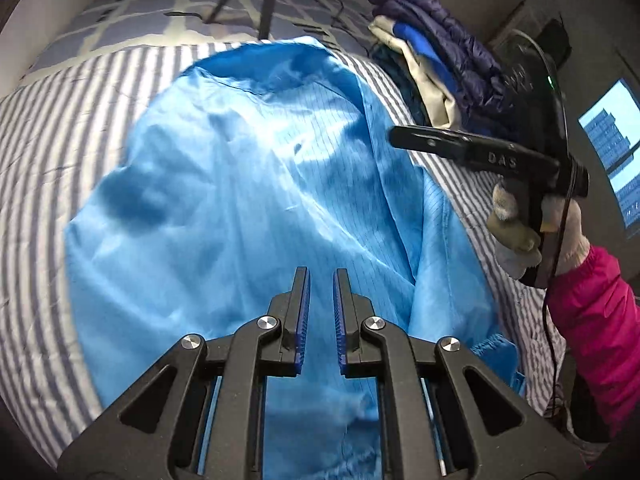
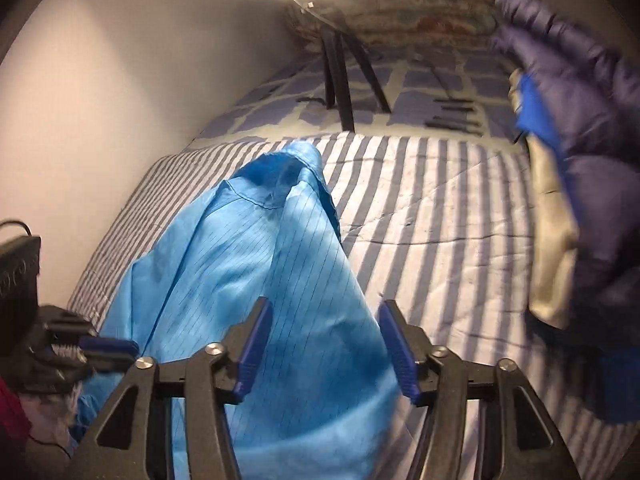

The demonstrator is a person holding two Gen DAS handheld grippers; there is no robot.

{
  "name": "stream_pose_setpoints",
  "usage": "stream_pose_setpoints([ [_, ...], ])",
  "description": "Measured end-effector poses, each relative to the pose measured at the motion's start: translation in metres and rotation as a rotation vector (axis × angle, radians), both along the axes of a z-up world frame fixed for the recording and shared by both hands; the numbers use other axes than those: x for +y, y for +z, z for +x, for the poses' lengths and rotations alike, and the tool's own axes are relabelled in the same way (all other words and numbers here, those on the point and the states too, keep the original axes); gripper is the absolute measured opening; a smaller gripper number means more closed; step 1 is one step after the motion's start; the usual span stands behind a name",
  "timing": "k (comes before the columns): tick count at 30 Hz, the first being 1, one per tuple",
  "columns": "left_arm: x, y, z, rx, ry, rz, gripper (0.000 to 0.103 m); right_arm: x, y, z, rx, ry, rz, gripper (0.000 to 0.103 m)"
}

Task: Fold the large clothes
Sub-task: 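Move the left gripper to the coat end and grasp it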

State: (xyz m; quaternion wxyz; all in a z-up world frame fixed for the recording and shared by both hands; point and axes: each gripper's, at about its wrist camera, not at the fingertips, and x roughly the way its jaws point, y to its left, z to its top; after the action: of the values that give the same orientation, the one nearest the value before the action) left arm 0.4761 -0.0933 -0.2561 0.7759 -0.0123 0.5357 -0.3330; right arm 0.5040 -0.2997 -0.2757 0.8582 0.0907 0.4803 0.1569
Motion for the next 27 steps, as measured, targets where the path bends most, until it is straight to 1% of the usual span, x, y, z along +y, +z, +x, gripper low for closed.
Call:
stream_pose_setpoints([
  [1, -0.004, -0.004, 0.003, 0.005, 0.000, 0.000, 0.008, 0.001, -0.004, 0.003, 0.011, 0.014, 0.021, 0.040],
  [2, -0.007, -0.007, 0.005, 0.009, 0.002, 0.004, 0.008, 0.003, -0.007, 0.005, 0.017, 0.019, 0.021, 0.020],
  [3, -0.011, -0.013, 0.008, 0.008, 0.012, 0.030, 0.008, 0.005, -0.010, 0.006, 0.021, 0.022, 0.008, 0.005],
  [4, -0.016, -0.021, 0.012, 0.003, 0.024, 0.080, 0.008, 0.007, -0.012, 0.007, 0.021, 0.025, -0.027, 0.002],
  [5, -0.018, -0.028, 0.014, 0.008, 0.032, 0.107, 0.008, 0.008, -0.014, 0.009, 0.016, 0.016, -0.073, 0.000],
  [6, -0.018, -0.031, 0.014, 0.003, 0.042, 0.097, 0.008, 0.007, -0.016, 0.011, 0.019, -0.003, -0.107, 0.000],
  [7, -0.017, -0.028, 0.014, 0.004, 0.038, 0.093, 0.008, 0.004, -0.018, 0.013, 0.027, -0.022, -0.121, 0.000],
  [9, -0.011, -0.019, 0.013, 0.002, 0.029, 0.087, 0.008, 0.000, -0.015, 0.013, 0.011, -0.018, -0.092, 0.000],
  [11, 0.004, 0.000, 0.014, -0.047, 0.039, 0.069, 0.008, -0.003, -0.006, 0.010, -0.014, 0.003, -0.059, 0.000],
  [12, 0.016, 0.009, 0.019, -0.074, 0.060, 0.063, 0.008, -0.005, -0.001, 0.009, -0.023, 0.017, -0.043, 0.007],
  [13, 0.030, 0.017, 0.026, -0.090, 0.102, 0.057, 0.009, -0.008, 0.001, 0.010, -0.020, 0.018, -0.032, 0.017],
  [14, 0.041, 0.022, 0.033, -0.091, 0.134, 0.048, 0.011, -0.012, 0.004, 0.012, -0.025, 0.011, -0.012, 0.035],
  [16, 0.066, 0.029, 0.053, -0.067, 0.219, -0.004, 0.030, -0.019, 0.009, 0.014, -0.044, -0.004, 0.018, 0.036],
  [17, 0.073, 0.029, 0.060, -0.044, 0.241, -0.031, 0.052, -0.022, 0.009, 0.018, -0.044, -0.006, 0.040, 0.036],
  [18, 0.079, 0.027, 0.070, -0.004, 0.254, -0.069, 0.064, -0.023, 0.009, 0.021, -0.041, -0.009, 0.063, 0.037],
  [19, 0.083, 0.024, 0.078, 0.025, 0.261, -0.089, 0.064, -0.024, 0.007, 0.025, -0.033, -0.012, 0.091, 0.038],
  [21, 0.085, 0.016, 0.092, 0.043, 0.284, -0.101, 0.064, -0.022, 0.002, 0.033, -0.019, -0.011, 0.127, 0.043],
  [24, 0.076, 0.001, 0.106, 0.092, 0.243, -0.109, 0.064, -0.012, -0.005, 0.044, -0.005, 0.002, 0.137, 0.045],
  [26, 0.069, -0.008, 0.114, 0.102, 0.223, -0.084, 0.064, -0.007, -0.011, 0.051, 0.010, 0.003, 0.141, 0.045],
  [27, 0.064, -0.013, 0.119, 0.101, 0.220, -0.067, 0.054, -0.004, -0.014, 0.054, 0.017, 0.006, 0.146, 0.044],
])
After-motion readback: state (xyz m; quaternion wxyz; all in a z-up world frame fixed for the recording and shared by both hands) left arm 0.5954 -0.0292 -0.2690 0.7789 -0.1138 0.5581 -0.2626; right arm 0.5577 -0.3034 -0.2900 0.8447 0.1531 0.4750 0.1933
